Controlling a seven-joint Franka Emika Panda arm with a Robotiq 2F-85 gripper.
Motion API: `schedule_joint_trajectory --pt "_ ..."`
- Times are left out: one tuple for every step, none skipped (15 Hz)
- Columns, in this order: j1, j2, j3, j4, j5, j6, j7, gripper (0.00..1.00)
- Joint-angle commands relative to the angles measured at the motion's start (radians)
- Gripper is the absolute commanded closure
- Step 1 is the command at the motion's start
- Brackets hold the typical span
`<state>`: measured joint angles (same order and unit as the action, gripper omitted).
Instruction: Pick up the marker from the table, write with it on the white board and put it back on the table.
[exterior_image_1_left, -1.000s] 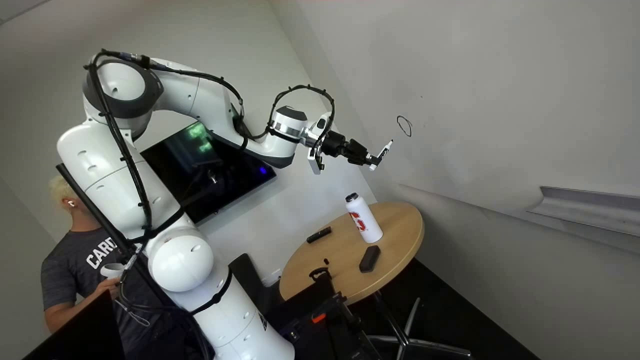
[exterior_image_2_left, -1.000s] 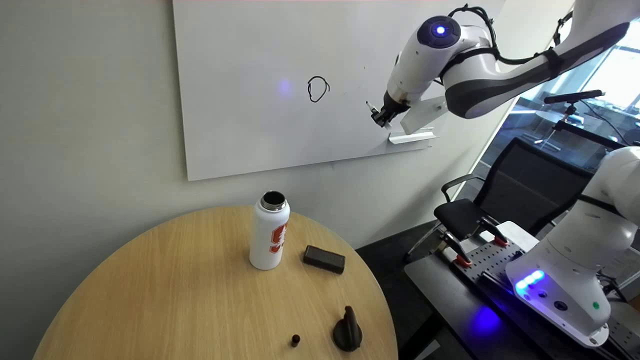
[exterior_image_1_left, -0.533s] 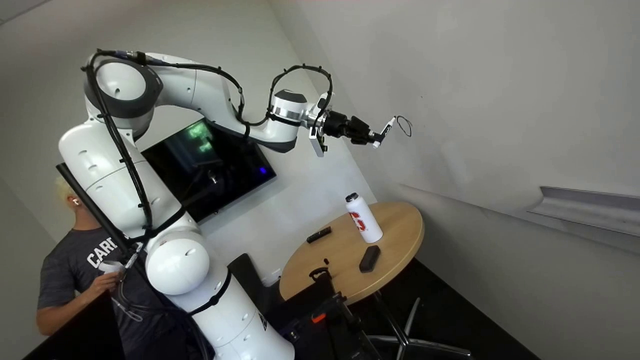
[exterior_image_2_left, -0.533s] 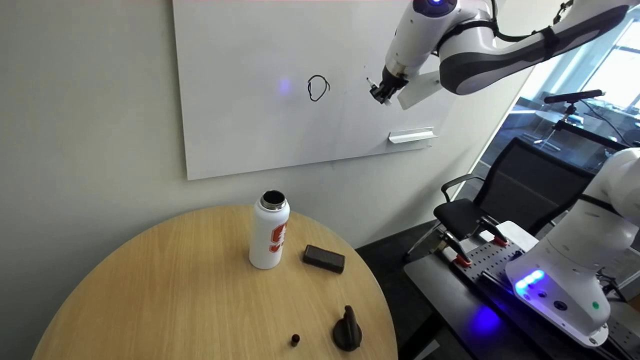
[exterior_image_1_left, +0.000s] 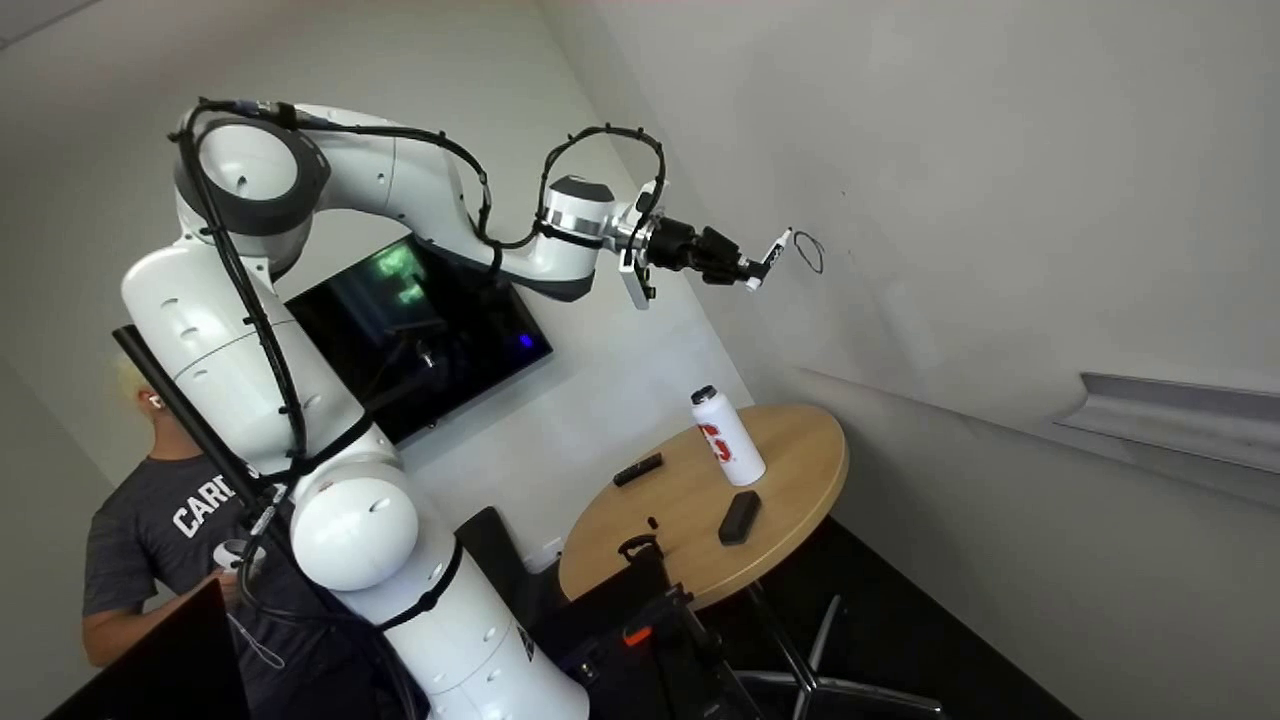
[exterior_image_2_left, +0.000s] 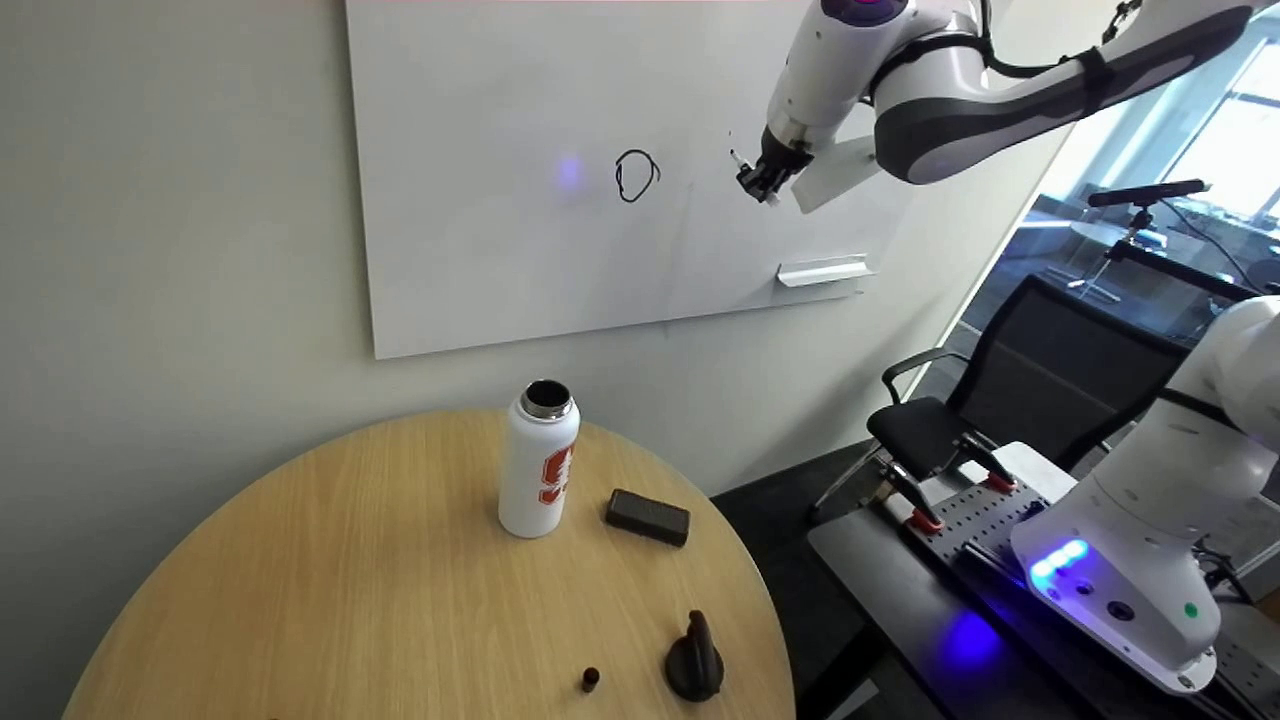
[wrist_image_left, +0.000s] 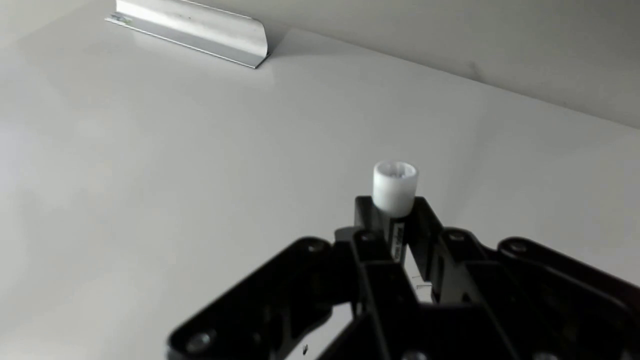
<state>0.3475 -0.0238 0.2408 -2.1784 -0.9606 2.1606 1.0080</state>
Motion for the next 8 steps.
schedule_joint_trajectory --pt "-0.041 0.008 0.006 0.07 0.002 -0.017 -0.108 0.95" --pt "-0.051 0.009 0.0 0.085 0.017 0.0 -0.153 0.95" --pt "-0.061 0.011 -0.004 0.101 0.033 0.003 -0.2 0.95" --pt "-0.071 0.012 -0.008 0.116 0.043 0.006 -0.239 0.95" --pt "-0.079 0.014 -0.01 0.132 0.054 0.0 -0.278 0.95" --pt "-0.085 0.016 -0.011 0.148 0.067 -0.009 -0.317 0.95" --pt "-0.091 0.019 -0.012 0.163 0.082 -0.016 -0.354 0.95" --pt "-0.094 0.022 -0.011 0.177 0.1 -0.029 -0.389 0.95"
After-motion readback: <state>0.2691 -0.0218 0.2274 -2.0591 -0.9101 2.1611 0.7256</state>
